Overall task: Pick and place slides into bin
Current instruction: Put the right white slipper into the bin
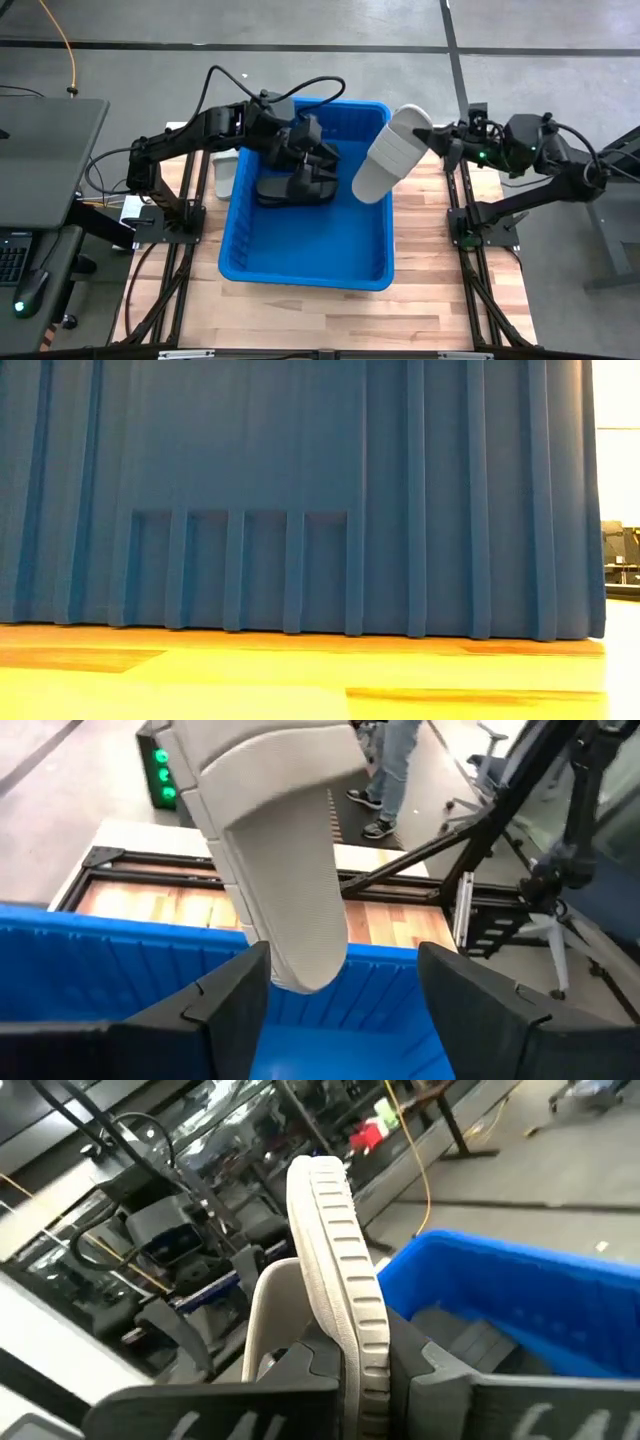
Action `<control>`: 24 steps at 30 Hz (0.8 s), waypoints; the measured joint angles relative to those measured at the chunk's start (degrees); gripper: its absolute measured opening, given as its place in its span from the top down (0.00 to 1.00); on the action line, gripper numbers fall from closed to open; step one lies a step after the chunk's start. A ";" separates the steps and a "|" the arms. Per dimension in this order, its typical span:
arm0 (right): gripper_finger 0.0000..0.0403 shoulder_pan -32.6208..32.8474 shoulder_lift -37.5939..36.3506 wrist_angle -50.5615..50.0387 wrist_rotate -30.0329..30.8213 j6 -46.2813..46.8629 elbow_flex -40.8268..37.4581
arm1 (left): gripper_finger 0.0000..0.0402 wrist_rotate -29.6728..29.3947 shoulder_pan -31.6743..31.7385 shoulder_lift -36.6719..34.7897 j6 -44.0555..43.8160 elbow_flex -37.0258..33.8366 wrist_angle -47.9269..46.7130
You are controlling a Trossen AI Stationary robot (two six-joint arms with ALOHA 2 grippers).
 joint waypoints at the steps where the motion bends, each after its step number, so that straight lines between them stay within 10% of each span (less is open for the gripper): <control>1: 0.99 0.67 -0.08 0.21 1.02 -0.52 0.00 | 0.39 -0.73 -0.22 0.00 -1.07 0.00 0.03; 12: 0.99 5.33 -0.45 0.51 6.42 -3.04 0.00 | 0.39 -8.59 -14.05 0.13 -13.85 -2.91 11.82; 19: 1.00 5.69 -2.18 0.44 5.00 -4.87 0.00 | 0.39 -31.77 -27.05 -0.14 -22.31 -5.18 10.11; 24: 1.00 5.69 -3.58 0.22 2.61 -5.61 0.00 | 0.39 -38.77 -31.81 0.19 -26.41 -18.26 32.23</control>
